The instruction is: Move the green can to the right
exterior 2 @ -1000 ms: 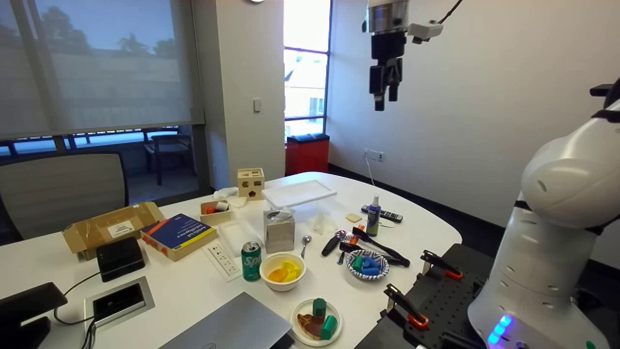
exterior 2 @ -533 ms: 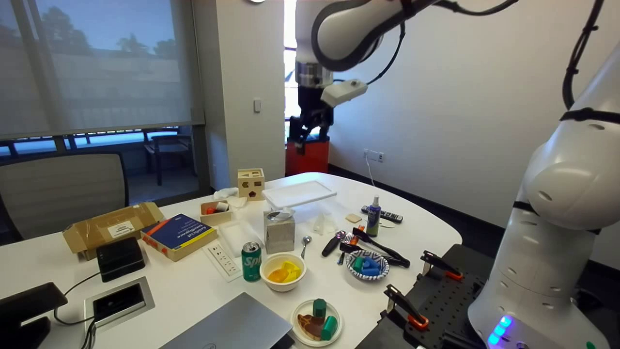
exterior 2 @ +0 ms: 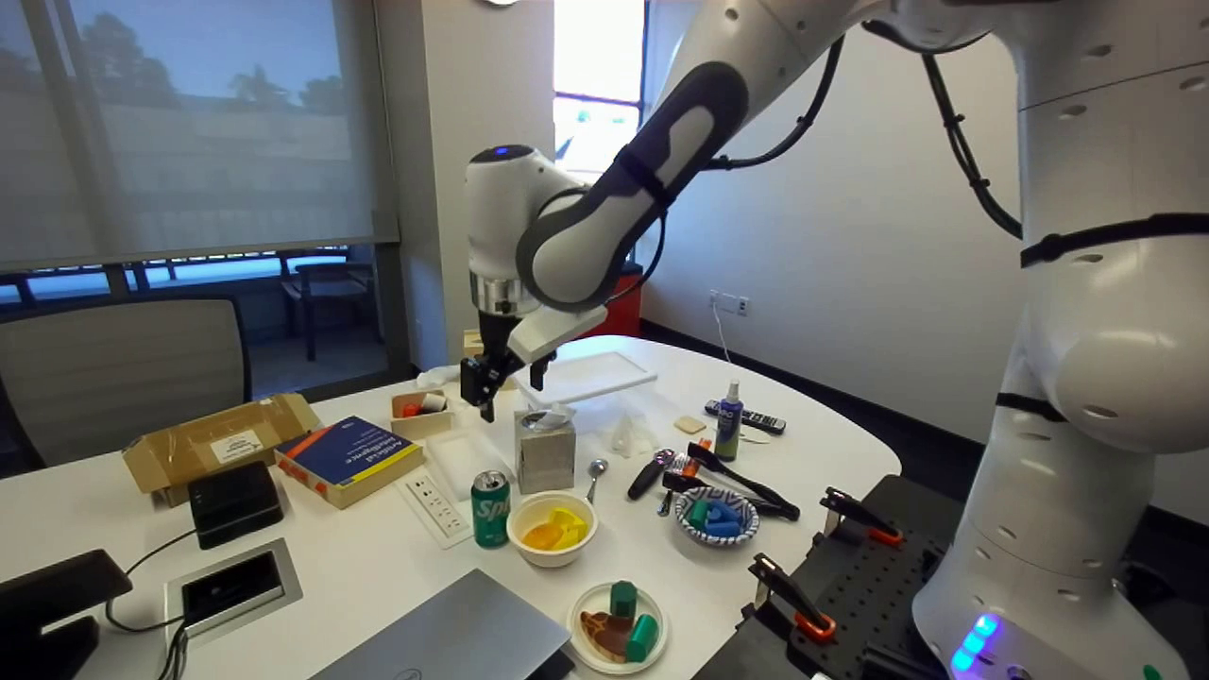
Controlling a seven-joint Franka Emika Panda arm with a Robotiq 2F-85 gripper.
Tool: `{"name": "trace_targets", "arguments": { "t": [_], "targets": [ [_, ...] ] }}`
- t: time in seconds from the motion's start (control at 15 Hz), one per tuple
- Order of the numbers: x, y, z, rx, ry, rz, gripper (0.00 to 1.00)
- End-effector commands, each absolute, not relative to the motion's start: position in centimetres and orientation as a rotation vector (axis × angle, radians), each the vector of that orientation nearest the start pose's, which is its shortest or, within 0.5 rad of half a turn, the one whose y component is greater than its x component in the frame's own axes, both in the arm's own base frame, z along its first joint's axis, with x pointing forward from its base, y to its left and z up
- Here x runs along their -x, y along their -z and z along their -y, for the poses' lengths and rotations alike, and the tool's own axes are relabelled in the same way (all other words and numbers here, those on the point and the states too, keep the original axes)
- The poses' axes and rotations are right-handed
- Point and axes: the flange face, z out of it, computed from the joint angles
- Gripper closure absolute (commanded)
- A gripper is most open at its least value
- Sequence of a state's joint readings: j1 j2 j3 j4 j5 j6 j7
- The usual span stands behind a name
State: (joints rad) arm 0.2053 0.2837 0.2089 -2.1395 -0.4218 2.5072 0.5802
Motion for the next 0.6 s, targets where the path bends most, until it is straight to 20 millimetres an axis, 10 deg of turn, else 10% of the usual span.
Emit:
{"name": "trace_targets", "arguments": {
  "t": [0.0,0.53],
  "targets": [
    [-57.2,-21.4,-25.7,3.268,0.272,0.187,0.00],
    [-62.3,-14.7,-25.4,3.246,0.198,-0.024,0.00]
  ]
}}
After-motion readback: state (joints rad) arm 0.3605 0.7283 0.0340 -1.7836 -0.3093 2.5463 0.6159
